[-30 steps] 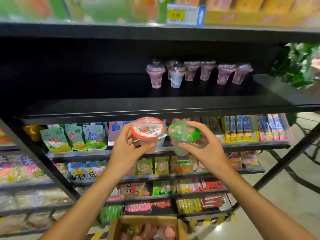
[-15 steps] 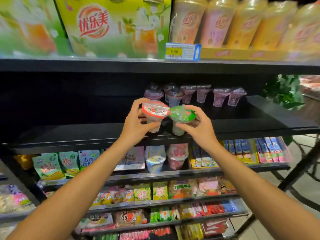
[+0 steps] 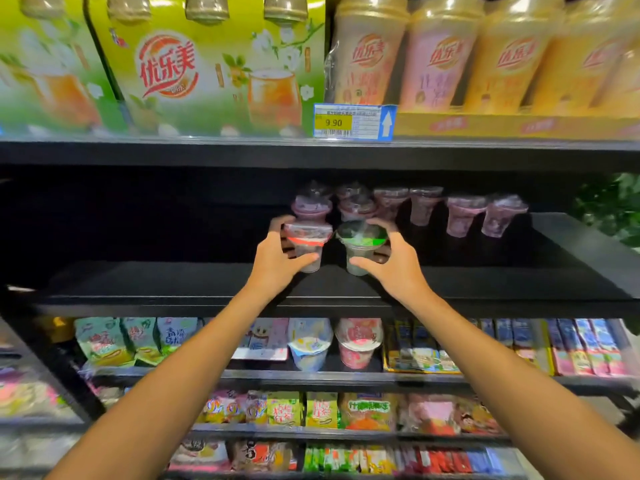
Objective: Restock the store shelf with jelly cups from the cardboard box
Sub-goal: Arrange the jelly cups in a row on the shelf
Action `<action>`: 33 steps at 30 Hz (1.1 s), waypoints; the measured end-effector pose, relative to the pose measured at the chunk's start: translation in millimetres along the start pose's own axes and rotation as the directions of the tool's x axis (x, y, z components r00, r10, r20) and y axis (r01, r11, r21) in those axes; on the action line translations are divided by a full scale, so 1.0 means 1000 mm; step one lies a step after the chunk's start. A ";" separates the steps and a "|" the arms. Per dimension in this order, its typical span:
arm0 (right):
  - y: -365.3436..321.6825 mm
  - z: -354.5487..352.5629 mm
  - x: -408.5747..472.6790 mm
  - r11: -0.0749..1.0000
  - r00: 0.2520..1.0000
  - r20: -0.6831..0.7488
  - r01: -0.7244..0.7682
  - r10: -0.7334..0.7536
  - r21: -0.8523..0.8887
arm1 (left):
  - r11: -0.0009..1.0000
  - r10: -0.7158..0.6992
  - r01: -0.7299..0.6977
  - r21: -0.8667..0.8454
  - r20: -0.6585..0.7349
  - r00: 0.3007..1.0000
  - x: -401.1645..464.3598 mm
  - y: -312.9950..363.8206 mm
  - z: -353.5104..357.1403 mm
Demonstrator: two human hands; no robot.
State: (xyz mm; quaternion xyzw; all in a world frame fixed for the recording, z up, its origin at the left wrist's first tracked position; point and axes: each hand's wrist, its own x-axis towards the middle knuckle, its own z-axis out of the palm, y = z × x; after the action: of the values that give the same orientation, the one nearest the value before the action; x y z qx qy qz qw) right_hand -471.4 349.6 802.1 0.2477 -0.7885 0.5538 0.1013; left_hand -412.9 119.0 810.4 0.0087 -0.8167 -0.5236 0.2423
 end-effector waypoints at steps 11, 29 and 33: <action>-0.002 0.000 0.013 0.996 1.000 0.010 -0.014 0.015 -0.093 | 0.978 -0.044 0.036 0.206 0.037 0.998 0.008 0.011 -0.001; -0.071 -0.005 -0.092 0.867 0.992 -0.106 0.007 -0.069 -0.498 | 0.795 0.195 -0.343 0.501 0.324 0.926 -0.059 0.001 -0.102; -0.081 0.023 -0.133 0.852 0.993 -0.007 0.100 -0.120 -0.514 | 0.678 0.325 -0.498 0.541 0.387 0.863 -0.096 -0.012 -0.115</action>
State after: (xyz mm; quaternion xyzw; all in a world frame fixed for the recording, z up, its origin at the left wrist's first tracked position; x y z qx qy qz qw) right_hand -314.5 344.4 802.6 0.2457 -0.8898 0.3220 0.2104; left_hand -284.6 41.5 801.1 -0.1656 -0.9474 -0.1505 0.2288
